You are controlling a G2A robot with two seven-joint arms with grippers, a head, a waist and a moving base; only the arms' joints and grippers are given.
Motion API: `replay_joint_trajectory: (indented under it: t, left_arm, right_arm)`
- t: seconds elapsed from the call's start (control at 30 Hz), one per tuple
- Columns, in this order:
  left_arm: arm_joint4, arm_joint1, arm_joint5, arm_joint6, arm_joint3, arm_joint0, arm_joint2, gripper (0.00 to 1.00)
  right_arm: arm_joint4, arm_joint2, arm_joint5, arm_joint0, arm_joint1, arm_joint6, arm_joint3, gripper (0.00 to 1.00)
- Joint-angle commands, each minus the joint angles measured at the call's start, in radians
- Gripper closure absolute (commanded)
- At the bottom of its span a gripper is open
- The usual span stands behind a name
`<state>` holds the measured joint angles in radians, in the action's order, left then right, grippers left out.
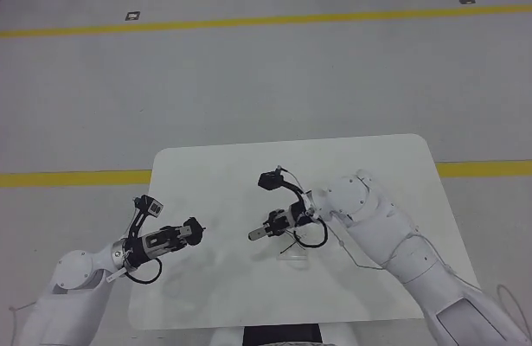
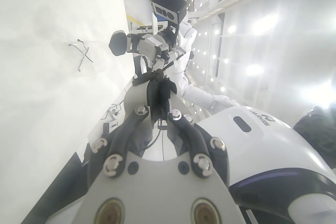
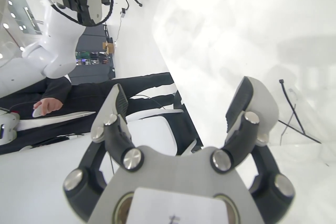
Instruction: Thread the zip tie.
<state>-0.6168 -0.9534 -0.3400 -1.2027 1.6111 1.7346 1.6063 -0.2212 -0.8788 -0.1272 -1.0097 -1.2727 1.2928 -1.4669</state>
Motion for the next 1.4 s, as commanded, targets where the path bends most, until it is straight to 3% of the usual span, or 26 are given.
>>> replay_joint_trajectory:
  t: [0.0,0.17,0.3,0.57,0.83,1.1,1.37]
  left_arm:
    - [0.000,0.000,0.000,0.000,0.000,0.000,0.000,1.00]
    - [0.000,0.000,0.000,0.000,0.000,0.000,0.000,1.00]
    - [0.000,0.000,0.000,0.000,0.000,0.000,0.000,1.00]
    - [0.000,0.000,0.000,0.000,0.000,0.000,0.000,1.00]
    - [0.000,0.000,0.000,0.000,0.000,0.000,0.000,1.00]
    - [0.000,0.000,0.000,0.000,0.000,0.000,0.000,1.00]
    - [0.000,0.000,0.000,0.000,0.000,0.000,0.000,1.00]
  right_arm:
    - [-0.033,-0.003,0.003,-0.005,0.008,0.025,-0.031,0.00]
    - [-0.117,0.005,0.017,-0.003,0.026,0.097,-0.092,0.00]
    - [-0.106,0.087,-0.012,0.026,0.038,0.097,-0.075,0.00]
    - [-0.127,0.092,-0.010,0.024,0.039,0.088,-0.075,0.00]
    - [-0.255,0.175,0.006,0.047,0.028,0.041,-0.068,0.00]
    - [-0.372,0.219,0.080,0.064,0.018,-0.028,-0.034,0.00]
    - [-0.372,0.219,0.080,0.064,0.018,-0.028,-0.034,0.00]
